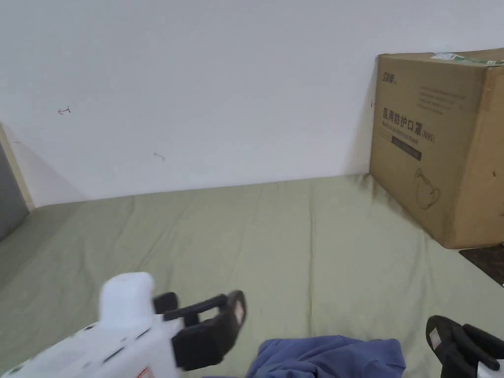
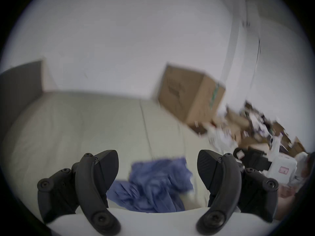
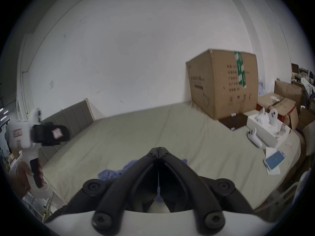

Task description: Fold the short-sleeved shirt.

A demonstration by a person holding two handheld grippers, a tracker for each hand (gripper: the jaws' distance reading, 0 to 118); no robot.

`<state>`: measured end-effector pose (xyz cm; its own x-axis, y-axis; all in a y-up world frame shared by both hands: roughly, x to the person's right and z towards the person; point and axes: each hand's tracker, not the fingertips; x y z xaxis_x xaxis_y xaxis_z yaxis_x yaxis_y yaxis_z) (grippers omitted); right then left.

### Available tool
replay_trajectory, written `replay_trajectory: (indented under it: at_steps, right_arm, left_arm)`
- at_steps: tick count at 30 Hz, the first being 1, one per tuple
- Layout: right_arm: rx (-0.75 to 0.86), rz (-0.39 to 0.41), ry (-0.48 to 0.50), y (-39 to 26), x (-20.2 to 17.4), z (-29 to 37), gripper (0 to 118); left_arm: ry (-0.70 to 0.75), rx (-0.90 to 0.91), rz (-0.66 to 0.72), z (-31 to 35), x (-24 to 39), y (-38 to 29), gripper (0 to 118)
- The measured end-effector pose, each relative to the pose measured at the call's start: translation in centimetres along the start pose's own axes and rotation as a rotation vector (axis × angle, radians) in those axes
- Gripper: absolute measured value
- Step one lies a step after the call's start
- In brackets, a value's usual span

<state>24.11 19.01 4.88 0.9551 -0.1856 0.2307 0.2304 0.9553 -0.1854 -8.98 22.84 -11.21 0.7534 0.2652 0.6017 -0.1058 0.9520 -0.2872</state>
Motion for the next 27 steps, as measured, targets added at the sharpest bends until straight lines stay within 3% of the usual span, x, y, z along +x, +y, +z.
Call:
replay_trajectory:
  at_steps: [3,4,5,7,12,23,25,27]
  right_arm:
    - [0.119,0.048,-0.005,0.3,-1.8,0.4,0]
    - [0.153,0.058,-0.01,0.4,-2.4,0.4,0]
    - [0.193,0.068,-0.016,0.2,-3.0,0.4,0]
    - [0.243,0.09,-0.034,0.0,-3.9,0.3,0]
    - [0.248,0.081,-0.069,0.0,-5.2,0.0,0]
    - [0.201,0.037,-0.072,0.0,-4.6,0.4,0]
    - [0.185,0.033,-0.068,0.0,-4.4,0.4,0]
    - [0.122,0.012,-0.064,0.2,-4.3,0.3,0]
  left_arm:
    - [0.194,0.196,-0.073,3.8,-0.1,-1.8,97]
    - [0.218,0.214,-0.097,4.3,-0.1,-2.5,82]
    - [0.253,0.225,-0.119,4.7,0.0,-3.0,59]
    - [0.366,0.198,-0.155,4.4,0.4,-3.8,1]
    - [0.39,0.193,0.008,5.5,-1.0,-4.9,0]
    - [0.337,0.159,0.036,5.3,-2.4,-3.5,0]
    - [0.285,-0.015,0.066,2.6,-3.6,-2.2,0]
    - [0.255,-0.399,0.093,-2.7,-5.6,-1.2,0]
